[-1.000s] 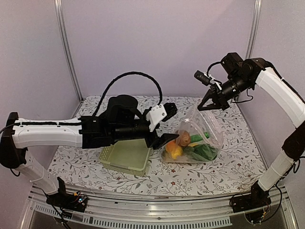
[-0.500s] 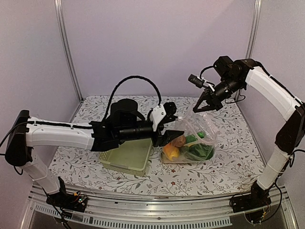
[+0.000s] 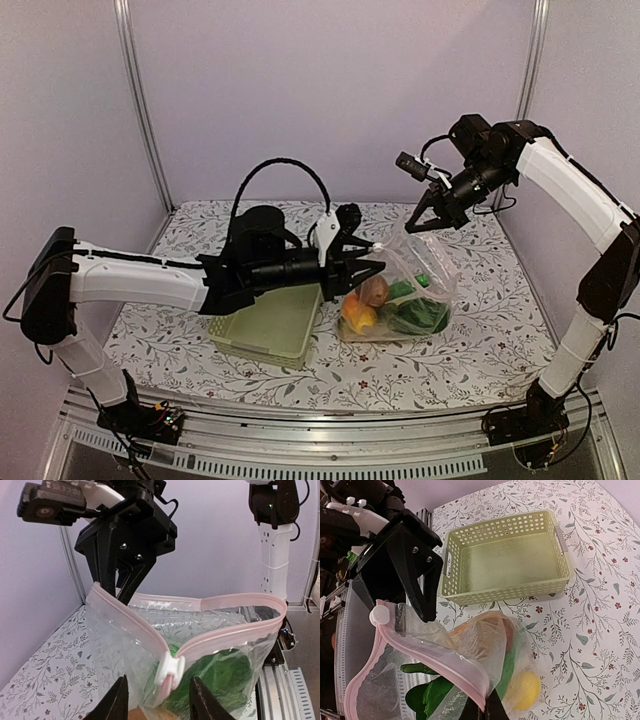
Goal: Place the food in the zip-top bag and seal the zipper
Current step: Pass from the right arm to the left
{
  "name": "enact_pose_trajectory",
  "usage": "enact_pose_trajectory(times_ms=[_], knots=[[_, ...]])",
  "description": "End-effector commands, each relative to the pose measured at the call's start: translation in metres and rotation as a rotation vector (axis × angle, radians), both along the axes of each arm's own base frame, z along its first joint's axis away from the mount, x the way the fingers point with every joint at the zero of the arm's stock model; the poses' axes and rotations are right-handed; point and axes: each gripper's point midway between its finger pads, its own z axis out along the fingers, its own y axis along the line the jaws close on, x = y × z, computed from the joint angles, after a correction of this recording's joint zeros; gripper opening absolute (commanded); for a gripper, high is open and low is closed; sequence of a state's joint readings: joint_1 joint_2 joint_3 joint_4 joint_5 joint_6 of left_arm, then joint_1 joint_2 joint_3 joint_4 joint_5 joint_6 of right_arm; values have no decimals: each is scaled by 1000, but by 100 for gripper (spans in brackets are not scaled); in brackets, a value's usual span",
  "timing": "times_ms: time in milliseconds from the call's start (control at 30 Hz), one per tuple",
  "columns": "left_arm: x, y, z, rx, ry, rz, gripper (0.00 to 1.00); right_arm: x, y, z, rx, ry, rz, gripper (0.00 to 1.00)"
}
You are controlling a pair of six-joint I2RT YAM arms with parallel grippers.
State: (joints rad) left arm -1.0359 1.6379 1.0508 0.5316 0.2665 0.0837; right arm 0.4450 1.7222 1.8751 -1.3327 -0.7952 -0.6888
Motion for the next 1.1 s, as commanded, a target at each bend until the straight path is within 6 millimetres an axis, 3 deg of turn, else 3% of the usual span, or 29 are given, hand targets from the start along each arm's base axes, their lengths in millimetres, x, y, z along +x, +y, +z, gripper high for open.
enact_pose_trajectory(times_ms=[0, 133, 200, 333, 500, 867, 1067], knots=[[3, 4, -4, -34, 33, -22, 36, -4, 3, 4, 18, 9, 24, 0], [6, 7, -1, -43, 49, -19, 20, -5, 4, 6, 22, 13, 23, 1], [7, 11, 3, -54, 58, -10, 17, -6, 3, 9, 27, 8, 22, 6], [14, 22, 12, -69, 48, 49, 0, -11, -1, 10, 10, 10, 15, 22], [21, 34, 14, -63, 77, 104, 0, -24, -14, 0, -22, 33, 6, 35], [28, 42, 9, -35, 89, 151, 0, -25, -64, 15, 15, -63, -84, 52], [34, 46, 11, -40, 89, 184, 0, -57, -74, -5, 15, -107, 4, 54]])
